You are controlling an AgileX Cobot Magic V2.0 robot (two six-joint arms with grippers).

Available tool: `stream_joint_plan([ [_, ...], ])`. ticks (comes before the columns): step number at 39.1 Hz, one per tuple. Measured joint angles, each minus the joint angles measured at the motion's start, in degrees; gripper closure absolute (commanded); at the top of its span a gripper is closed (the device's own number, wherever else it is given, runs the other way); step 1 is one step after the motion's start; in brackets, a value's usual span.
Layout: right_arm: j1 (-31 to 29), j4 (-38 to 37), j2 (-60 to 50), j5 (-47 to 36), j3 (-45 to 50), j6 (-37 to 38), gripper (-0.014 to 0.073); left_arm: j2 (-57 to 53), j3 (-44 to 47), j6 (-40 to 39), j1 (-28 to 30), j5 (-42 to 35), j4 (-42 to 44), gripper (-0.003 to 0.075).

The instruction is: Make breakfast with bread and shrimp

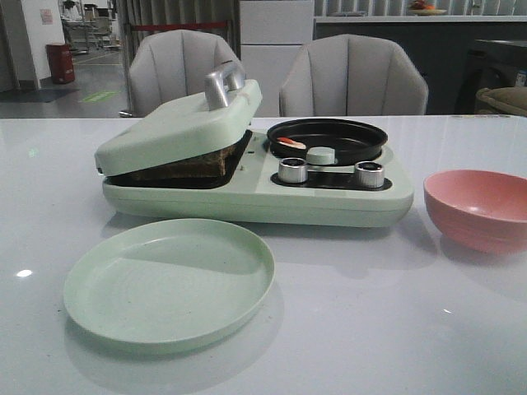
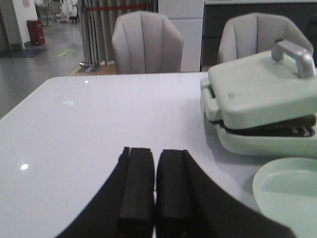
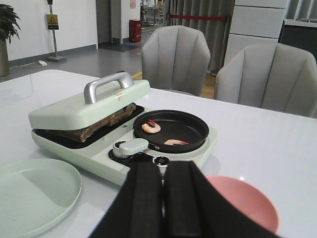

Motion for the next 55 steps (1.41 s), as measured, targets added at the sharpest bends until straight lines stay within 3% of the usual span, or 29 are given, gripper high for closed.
stream_joint_plan([
  [47, 0.00, 0.02, 0.00, -0.82, 1.52, 0.00, 0.0424, 0.00, 0.00, -0.35, 0.00, -0.28, -0.83, 0.0606],
  [55, -3.97, -5.87, -3.55, -3.02, 5.50, 2.94, 0.0424, 0.00, 0.00, -0.35, 0.00, -0.28, -0.83, 0.0606],
])
